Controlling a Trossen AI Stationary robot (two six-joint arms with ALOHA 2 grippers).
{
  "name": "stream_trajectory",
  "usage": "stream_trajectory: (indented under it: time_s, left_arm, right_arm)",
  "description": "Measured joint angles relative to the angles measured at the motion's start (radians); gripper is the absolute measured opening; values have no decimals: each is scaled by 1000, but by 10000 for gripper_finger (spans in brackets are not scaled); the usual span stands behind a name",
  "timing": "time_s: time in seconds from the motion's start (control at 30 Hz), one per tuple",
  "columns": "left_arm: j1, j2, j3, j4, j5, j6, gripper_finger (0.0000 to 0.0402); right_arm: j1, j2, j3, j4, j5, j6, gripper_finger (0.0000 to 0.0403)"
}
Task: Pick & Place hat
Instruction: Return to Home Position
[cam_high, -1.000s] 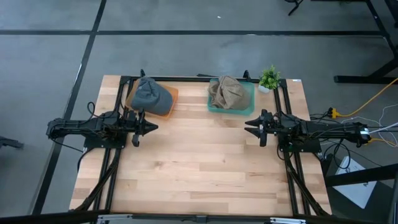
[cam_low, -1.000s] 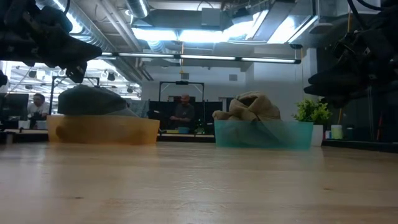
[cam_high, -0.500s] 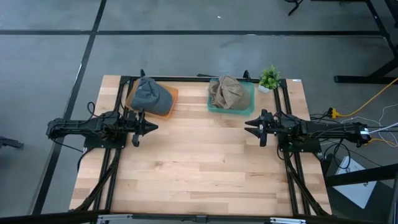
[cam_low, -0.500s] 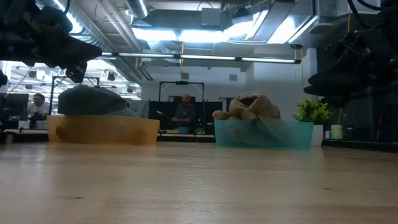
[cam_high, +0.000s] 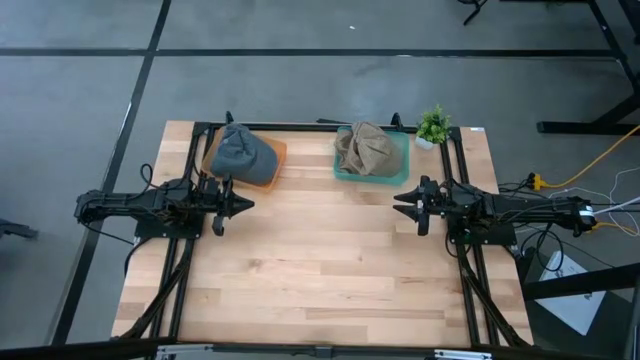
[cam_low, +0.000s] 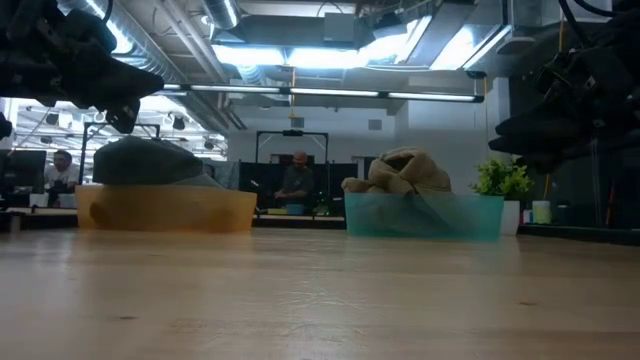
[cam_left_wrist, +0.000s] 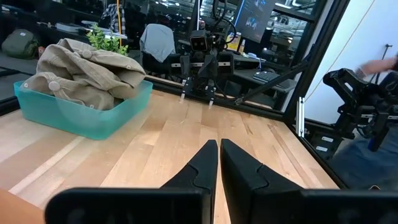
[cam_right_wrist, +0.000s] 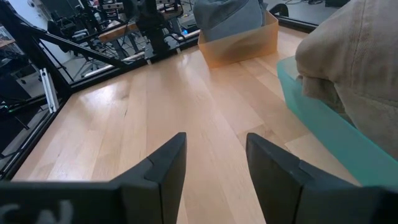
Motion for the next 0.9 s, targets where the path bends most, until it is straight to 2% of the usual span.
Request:
stream_trajectory:
  time_s: [0.9]
  left_arm:
    - [0, 0, 0, 0, 0, 0, 17]
  right_arm:
    - [0, 0, 0, 0, 0, 0, 165]
